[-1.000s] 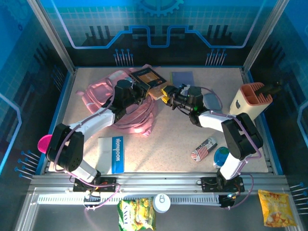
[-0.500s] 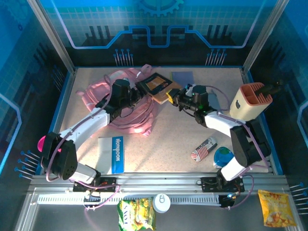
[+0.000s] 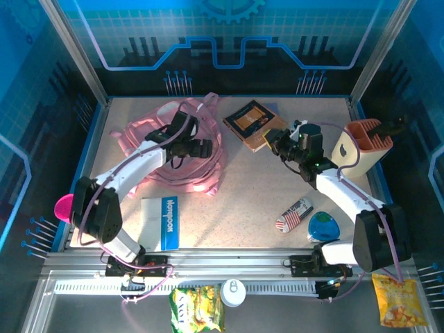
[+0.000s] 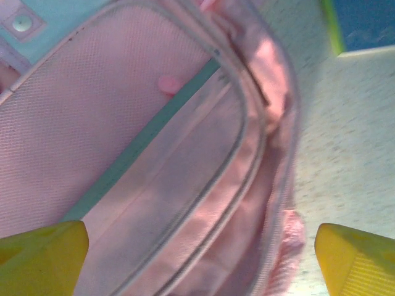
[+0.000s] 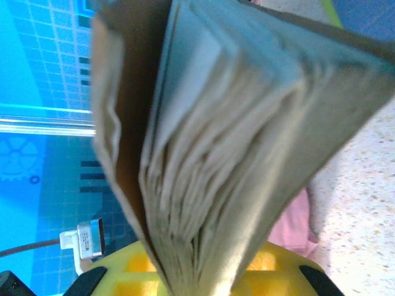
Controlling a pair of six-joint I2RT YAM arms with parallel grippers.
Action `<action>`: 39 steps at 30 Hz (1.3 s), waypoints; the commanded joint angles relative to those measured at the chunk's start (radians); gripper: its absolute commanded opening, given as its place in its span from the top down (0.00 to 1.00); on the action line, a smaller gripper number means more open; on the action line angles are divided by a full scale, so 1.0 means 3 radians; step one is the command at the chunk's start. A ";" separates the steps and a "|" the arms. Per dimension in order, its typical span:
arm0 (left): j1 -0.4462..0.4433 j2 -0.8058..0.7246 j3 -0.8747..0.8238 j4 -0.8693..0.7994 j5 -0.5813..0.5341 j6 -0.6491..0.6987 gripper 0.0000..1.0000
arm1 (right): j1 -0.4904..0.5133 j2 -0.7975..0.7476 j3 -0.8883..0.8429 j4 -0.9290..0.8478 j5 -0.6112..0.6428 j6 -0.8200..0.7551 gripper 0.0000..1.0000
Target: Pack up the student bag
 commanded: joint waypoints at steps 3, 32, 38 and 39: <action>-0.0109 0.0319 0.0256 -0.0495 -0.0505 0.0672 0.14 | -0.0069 -0.0143 -0.0051 -0.0047 0.0050 -0.0152 0.97; -0.0346 0.0910 0.0912 -0.0682 -0.1439 0.1055 0.85 | -0.0153 -0.0186 -0.0105 -0.0169 0.0045 -0.0145 0.97; -0.0277 0.0673 0.0918 -0.0590 -0.1416 0.0979 1.00 | -0.0203 -0.0223 -0.0143 -0.0184 0.0031 -0.0161 0.97; -0.0271 0.0625 0.0923 -0.0567 -0.1409 0.0954 1.00 | -0.0208 -0.0232 -0.0145 -0.0196 0.0030 -0.0170 0.97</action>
